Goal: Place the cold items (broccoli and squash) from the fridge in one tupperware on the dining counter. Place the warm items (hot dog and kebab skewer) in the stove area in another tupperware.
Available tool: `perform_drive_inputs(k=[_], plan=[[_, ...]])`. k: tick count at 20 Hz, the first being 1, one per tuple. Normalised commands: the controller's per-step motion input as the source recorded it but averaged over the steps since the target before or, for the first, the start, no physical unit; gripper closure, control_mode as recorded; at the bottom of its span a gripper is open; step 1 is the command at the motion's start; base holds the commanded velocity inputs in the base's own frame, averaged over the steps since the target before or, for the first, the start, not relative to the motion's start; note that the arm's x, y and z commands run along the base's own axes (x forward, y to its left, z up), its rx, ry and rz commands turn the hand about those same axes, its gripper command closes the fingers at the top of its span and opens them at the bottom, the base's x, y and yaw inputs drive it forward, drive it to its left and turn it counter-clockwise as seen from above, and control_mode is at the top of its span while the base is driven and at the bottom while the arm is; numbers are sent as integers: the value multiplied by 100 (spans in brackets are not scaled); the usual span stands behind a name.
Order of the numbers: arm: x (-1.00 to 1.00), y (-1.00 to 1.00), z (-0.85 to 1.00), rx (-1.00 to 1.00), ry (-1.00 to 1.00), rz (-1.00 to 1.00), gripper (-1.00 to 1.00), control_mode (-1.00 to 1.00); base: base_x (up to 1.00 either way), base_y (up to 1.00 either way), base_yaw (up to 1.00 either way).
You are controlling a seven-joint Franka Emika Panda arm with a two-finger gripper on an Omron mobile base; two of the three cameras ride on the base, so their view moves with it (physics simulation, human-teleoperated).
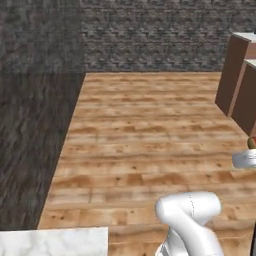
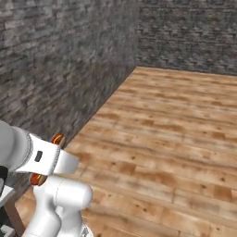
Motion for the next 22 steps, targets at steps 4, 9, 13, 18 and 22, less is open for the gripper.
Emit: perform_drive_inputs(k=[4, 9, 13, 18, 22], plan=[[0, 0, 0, 0, 0, 0, 100, 100, 100, -59, -41], [0, 0, 0, 0, 0, 0, 100, 100, 100, -58, -25], [0, 0, 0, 0, 0, 0, 100, 100, 100, -35, -18], [0, 0, 0, 0, 0, 0, 100, 100, 100, -14, -21], [0, 0, 0, 0, 0, 0, 100, 100, 100, -8, -25]])
